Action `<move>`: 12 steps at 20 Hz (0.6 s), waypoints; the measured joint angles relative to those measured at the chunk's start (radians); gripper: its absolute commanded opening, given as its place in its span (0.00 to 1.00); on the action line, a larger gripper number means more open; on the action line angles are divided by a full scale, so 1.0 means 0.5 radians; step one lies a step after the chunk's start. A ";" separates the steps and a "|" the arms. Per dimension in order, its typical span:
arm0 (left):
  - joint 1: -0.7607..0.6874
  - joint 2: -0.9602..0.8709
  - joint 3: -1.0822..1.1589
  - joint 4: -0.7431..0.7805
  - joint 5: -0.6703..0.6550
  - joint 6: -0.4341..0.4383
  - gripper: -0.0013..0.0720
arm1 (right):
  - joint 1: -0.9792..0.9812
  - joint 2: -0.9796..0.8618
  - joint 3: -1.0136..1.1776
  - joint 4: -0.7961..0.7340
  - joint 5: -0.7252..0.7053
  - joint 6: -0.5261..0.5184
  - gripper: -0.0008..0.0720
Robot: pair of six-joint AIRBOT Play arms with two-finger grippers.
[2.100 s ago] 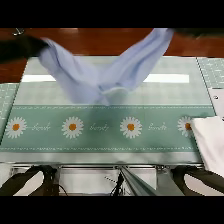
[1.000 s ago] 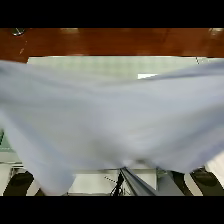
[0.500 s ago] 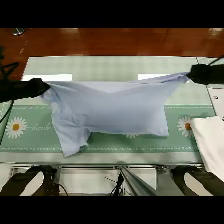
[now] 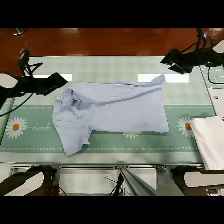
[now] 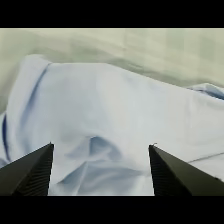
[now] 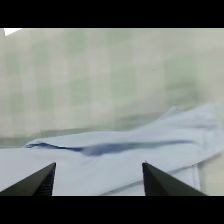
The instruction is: Fold the shirts.
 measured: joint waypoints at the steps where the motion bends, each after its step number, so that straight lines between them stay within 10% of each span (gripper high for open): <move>1: 0.076 -0.011 0.040 0.056 -0.108 0.001 0.97 | -0.050 -0.018 0.034 -0.002 0.076 -0.021 0.87; 7: 0.698 -0.022 -0.105 0.308 -0.755 0.025 0.97 | -0.448 0.177 -0.216 -0.308 0.576 -0.204 0.86; 12: 0.932 -0.034 -0.532 0.003 -0.852 0.291 0.97 | -0.621 0.687 -1.227 0.127 0.394 -0.528 0.86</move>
